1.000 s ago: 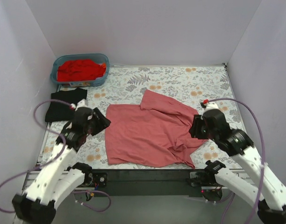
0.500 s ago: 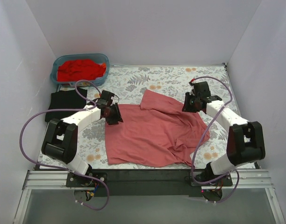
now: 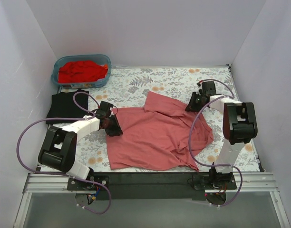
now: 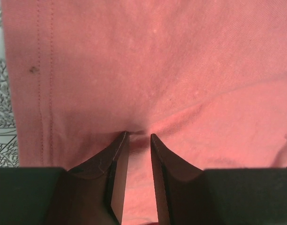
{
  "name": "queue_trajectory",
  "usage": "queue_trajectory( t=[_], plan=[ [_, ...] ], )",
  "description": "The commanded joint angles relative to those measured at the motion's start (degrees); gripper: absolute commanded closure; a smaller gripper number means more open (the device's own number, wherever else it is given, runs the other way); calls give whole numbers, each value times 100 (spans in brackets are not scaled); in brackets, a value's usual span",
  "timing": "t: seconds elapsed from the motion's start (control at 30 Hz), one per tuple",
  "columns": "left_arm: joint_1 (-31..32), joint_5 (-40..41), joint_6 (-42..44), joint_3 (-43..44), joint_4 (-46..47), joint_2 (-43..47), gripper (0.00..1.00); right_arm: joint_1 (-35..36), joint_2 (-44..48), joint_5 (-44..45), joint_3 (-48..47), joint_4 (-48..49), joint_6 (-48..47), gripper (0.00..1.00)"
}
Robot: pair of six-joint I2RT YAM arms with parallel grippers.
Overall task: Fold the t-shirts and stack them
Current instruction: Flatten the tshirt out
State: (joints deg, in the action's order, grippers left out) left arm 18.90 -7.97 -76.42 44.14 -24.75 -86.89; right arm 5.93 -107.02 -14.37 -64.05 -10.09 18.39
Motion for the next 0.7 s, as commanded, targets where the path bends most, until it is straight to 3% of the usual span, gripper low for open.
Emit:
queue_trajectory(
  t=[0.0,0.33,0.5,0.67],
  plan=[
    [-123,6,-92,-256,-196,243,76,-460,-213,180,-11,147,287,75],
    [-220,-433,-241,-608,-469,743,76,-2253,532,821,657,244,1193,74],
    [-220,-680,-417,-880,-609,1209,75,-2544,1138,1103,937,218,1351,74],
    [-220,-917,-444,-1039,-741,1631,74,-2493,1543,472,1000,174,930,71]
  ],
)
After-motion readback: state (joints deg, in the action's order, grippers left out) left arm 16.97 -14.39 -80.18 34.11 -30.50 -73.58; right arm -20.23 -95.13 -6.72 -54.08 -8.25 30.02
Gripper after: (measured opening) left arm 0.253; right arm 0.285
